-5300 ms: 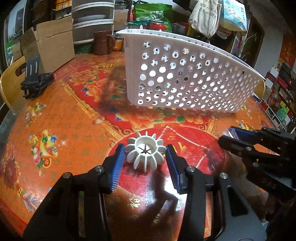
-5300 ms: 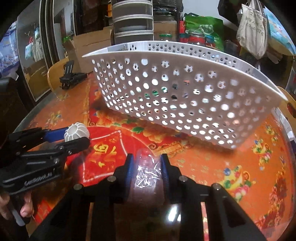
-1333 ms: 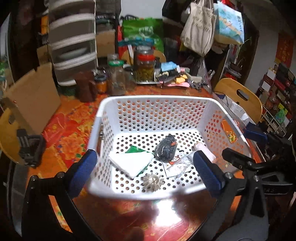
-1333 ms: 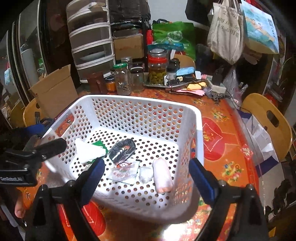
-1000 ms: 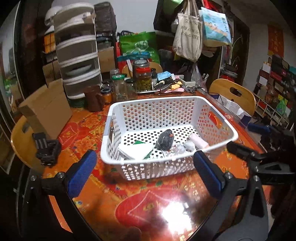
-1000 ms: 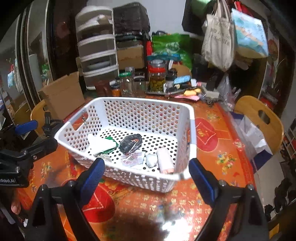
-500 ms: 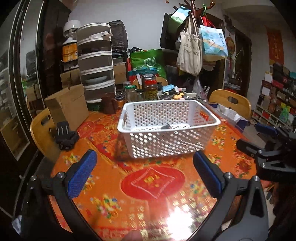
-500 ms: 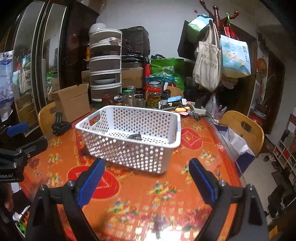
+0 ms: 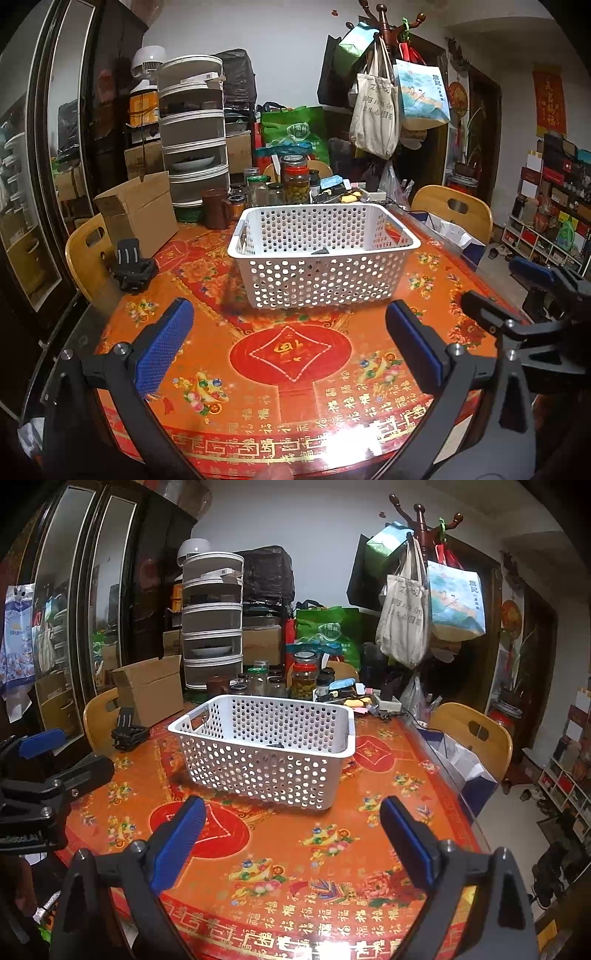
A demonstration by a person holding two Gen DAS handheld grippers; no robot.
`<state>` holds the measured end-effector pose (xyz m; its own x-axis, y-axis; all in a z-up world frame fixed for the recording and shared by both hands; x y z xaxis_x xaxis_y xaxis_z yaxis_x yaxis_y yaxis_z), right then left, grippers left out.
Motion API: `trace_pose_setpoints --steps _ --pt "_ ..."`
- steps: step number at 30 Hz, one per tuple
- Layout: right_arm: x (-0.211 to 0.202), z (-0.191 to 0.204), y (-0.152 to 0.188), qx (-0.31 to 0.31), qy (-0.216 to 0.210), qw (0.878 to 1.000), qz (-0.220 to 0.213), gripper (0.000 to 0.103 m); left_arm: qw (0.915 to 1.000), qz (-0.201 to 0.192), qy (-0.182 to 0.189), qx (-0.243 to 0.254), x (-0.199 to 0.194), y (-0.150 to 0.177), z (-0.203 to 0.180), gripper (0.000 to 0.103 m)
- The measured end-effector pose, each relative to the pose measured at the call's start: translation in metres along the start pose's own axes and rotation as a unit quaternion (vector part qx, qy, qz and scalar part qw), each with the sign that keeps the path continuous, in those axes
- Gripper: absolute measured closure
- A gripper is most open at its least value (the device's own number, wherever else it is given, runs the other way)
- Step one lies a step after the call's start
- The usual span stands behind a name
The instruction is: Organize soft objects
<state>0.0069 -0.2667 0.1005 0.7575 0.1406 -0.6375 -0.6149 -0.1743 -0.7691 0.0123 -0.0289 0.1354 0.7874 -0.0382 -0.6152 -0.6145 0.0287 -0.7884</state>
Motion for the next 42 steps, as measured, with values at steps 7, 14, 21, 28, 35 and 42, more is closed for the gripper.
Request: trace_pose_setpoints --steps 7,14,21,28,35,42 --pt "0.003 -0.004 0.000 0.009 -0.006 1.000 0.005 0.008 1.0000 0.000 -0.003 -0.008 0.003 -0.004 0.006 0.000" --pt "0.004 -0.009 -0.001 0.014 -0.011 1.000 0.005 0.008 1.0000 0.004 -0.002 -0.007 0.006 -0.005 0.010 0.000" --pt "0.001 -0.009 -0.001 0.015 -0.016 1.000 0.001 0.008 1.0000 0.006 0.000 -0.006 0.007 -0.003 0.011 0.000" --pt "0.003 -0.007 0.001 0.013 -0.020 1.000 0.005 0.008 0.9999 0.010 0.000 -0.006 0.012 0.000 0.008 0.000" --pt "0.003 -0.006 0.002 0.013 -0.021 1.000 0.006 0.008 0.9999 0.011 -0.001 -0.005 0.012 0.000 0.008 0.000" --pt "0.003 -0.005 0.002 0.013 -0.022 1.000 0.007 0.008 0.9999 0.012 0.000 -0.005 0.012 0.001 0.006 0.000"
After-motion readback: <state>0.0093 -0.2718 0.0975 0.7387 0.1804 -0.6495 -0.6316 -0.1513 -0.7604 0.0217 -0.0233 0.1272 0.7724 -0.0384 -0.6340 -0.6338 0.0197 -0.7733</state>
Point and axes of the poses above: each gripper's, at about its wrist camera, not at the fingertips, and x roughly the way its jaws point, z to its left, y to its underside, the point moved 1 cm from there along x, roughly the way its jaws point, and after that the axes turned 10 degrees about z, right-handed, at the moved point
